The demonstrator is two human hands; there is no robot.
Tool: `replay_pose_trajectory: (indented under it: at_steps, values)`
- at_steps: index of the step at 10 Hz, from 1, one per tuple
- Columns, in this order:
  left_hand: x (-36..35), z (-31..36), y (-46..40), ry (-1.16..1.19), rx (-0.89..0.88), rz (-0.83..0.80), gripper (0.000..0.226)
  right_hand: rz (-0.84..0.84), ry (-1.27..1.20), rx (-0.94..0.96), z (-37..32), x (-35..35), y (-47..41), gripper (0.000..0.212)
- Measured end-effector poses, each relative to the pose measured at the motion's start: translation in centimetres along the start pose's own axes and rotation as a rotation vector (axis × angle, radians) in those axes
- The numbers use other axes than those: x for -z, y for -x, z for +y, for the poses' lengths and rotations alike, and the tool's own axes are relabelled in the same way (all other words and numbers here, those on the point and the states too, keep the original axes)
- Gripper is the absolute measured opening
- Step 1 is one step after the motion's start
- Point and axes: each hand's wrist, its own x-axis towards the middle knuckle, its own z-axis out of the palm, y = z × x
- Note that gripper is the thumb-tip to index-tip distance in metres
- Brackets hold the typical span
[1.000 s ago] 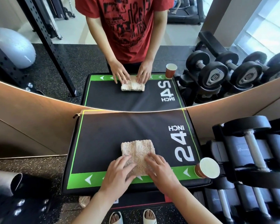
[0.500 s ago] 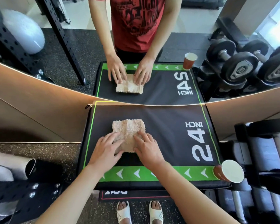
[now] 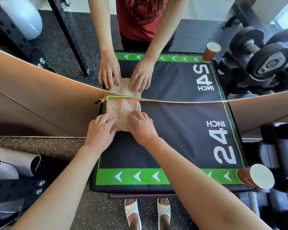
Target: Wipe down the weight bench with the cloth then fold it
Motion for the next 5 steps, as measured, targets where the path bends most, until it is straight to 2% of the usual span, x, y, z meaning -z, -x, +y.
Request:
replay_pose_trajectory:
  at_steps: [3, 5]
  values:
    - [-1.0, 2.7, 2.4, 0.126, 0.12, 0.043, 0.05, 0.033, -0.034, 0.008, 1.5, 0.4, 2.2, 0.051]
    - [0.4, 4.8, 5.1, 0.102, 0.158, 0.132, 0.051, 0.043, -0.015, 0.063, 2.2, 2.1, 4.3, 0.061]
